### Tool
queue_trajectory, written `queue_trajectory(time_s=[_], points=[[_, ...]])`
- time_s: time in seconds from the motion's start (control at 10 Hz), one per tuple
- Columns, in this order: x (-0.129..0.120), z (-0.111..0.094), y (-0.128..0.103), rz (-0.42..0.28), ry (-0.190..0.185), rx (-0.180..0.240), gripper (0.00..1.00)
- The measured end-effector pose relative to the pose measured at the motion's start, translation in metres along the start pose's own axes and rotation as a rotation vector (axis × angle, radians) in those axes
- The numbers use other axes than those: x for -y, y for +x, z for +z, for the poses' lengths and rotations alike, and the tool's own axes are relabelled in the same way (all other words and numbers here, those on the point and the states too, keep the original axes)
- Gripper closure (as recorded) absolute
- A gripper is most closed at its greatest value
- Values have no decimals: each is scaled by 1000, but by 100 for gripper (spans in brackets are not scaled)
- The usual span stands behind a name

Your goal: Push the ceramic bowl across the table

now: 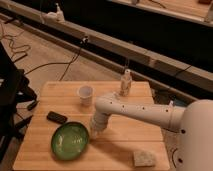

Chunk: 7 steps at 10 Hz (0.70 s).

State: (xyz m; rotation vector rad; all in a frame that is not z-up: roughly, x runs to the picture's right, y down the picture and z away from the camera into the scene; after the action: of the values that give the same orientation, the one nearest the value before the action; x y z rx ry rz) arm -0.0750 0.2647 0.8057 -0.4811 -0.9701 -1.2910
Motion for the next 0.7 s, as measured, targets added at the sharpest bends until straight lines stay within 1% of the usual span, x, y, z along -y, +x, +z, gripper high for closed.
queue_trajectory(time_s=[0.5,0.7], points=[[67,22,-11,-96,12,80,100],[87,32,-15,-120,24,108,100]])
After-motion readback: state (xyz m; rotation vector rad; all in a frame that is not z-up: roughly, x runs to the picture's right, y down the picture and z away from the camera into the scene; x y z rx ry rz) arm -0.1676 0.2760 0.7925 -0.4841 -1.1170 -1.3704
